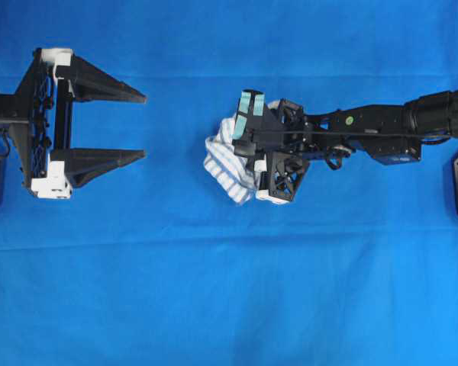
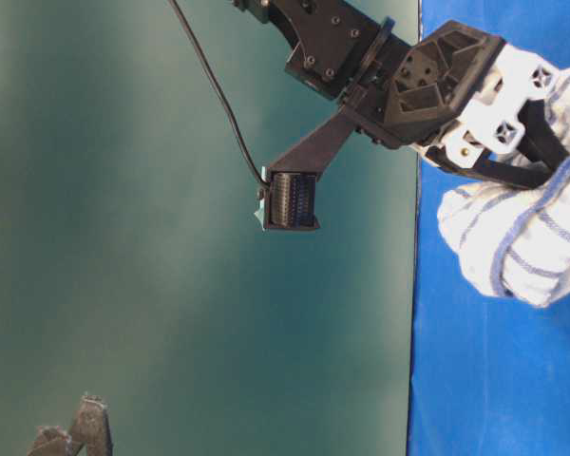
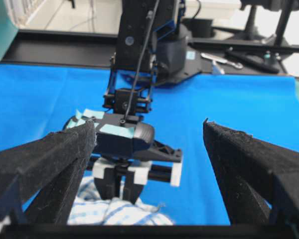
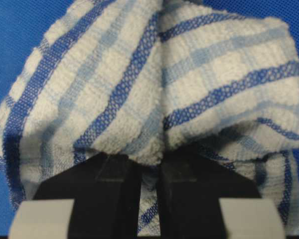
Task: Hand over the towel.
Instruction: 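Lower the towel to the table center with the right gripper, then open the right gripper and withdraw it to the right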
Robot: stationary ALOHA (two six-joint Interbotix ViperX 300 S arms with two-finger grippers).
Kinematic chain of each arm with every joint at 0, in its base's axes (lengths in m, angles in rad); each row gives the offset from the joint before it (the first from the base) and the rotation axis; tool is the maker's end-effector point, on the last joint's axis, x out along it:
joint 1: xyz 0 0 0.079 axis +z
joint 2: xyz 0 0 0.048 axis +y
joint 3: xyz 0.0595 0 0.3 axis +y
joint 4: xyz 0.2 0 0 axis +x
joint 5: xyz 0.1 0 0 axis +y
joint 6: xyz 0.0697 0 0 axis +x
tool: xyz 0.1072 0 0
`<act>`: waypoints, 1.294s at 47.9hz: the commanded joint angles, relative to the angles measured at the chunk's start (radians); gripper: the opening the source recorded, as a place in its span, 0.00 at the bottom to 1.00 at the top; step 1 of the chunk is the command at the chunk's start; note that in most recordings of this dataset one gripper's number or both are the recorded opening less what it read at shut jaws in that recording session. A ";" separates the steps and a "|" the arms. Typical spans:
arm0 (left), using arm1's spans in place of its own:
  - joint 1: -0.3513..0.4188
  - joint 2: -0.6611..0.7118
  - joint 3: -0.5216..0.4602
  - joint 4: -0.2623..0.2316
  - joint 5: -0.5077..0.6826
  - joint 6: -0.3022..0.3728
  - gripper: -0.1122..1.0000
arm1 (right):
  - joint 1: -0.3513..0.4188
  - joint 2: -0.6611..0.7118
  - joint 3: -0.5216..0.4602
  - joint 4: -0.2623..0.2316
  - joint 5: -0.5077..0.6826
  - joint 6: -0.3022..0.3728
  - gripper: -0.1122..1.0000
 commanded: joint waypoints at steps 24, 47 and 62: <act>0.000 -0.002 -0.015 -0.002 -0.005 0.000 0.93 | -0.002 -0.100 -0.008 -0.002 0.058 0.012 0.66; 0.000 -0.002 -0.015 -0.002 -0.005 0.002 0.93 | 0.005 -0.649 0.149 -0.020 -0.041 0.012 0.72; 0.000 -0.005 -0.012 -0.002 -0.005 0.002 0.93 | 0.008 -0.917 0.318 -0.017 -0.207 0.011 0.71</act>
